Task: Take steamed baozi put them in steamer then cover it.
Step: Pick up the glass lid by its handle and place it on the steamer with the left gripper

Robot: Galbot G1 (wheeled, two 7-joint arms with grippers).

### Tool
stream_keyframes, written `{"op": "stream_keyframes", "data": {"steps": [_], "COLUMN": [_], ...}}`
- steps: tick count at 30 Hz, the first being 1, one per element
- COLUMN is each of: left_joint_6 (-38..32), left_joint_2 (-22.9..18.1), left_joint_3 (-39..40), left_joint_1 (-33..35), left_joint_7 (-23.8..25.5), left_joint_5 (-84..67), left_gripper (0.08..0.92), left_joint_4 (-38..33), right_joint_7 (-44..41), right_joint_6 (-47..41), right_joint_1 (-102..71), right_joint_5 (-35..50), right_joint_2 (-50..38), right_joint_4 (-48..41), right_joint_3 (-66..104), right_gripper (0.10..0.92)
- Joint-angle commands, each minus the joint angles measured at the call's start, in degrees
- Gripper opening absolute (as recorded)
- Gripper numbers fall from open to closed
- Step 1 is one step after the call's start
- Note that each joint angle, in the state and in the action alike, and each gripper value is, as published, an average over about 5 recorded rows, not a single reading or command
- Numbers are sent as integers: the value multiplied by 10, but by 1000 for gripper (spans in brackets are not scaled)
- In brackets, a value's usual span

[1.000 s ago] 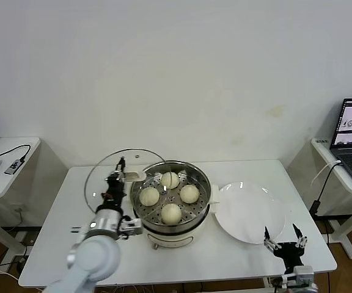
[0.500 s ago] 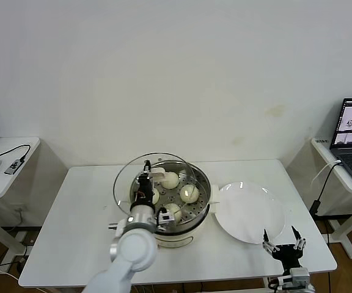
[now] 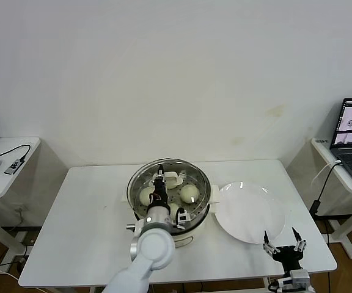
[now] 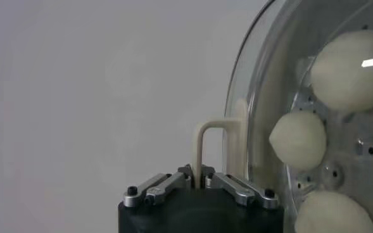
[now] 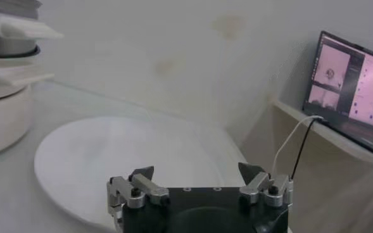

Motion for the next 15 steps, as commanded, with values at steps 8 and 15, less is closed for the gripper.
{"op": "stream_keyframes", "data": {"steps": [8, 15], "left_joint_6": [-3, -5], "left_joint_2": [-24, -25], "left_joint_3": [6, 5], "left_joint_1": [-8, -7], "left_joint_7": [-1, -1], "left_joint_5": [37, 37], "left_gripper": [148, 148], "left_joint_4": [36, 39], "right_joint_7": [-2, -3], "right_joint_6": [1, 1], "right_joint_1": [-2, 0], "right_joint_5": [-6, -7], "right_joint_2": [1, 0], "right_joint_4": [-4, -6], "right_joint_3": [-2, -3], "right_gripper": [823, 823]}}
